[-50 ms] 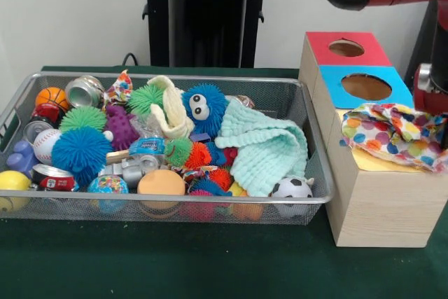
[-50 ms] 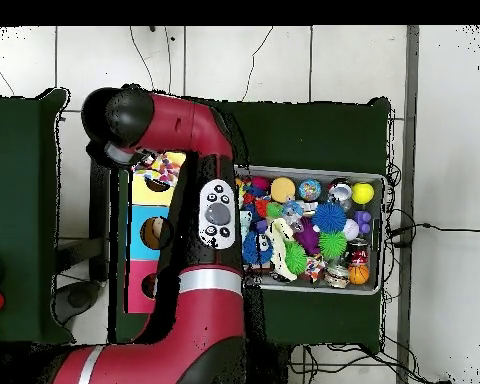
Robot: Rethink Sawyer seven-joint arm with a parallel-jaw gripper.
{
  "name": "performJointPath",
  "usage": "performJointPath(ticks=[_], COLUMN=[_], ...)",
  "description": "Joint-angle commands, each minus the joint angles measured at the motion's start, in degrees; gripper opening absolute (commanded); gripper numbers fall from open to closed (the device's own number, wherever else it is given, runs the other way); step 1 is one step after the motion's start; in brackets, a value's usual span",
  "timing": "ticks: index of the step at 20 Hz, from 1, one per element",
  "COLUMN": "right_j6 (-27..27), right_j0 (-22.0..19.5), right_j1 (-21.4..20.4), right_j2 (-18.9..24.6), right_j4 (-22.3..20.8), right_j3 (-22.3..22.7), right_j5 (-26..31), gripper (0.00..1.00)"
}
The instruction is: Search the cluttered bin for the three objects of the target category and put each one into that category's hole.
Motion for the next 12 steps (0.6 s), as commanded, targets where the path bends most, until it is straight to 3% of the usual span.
performJointPath(ticks=[1, 12], right_j6=[10.12, 5.42], right_j0=[-0.41, -3.16], right_j1=[-0.58, -1.80], right_j2=[3.12, 5.87], right_j4=[0.44, 1.76], right_j3=[14.24, 20.01], right_j5=[-10.50, -16.45], gripper=[0.00, 0.00])
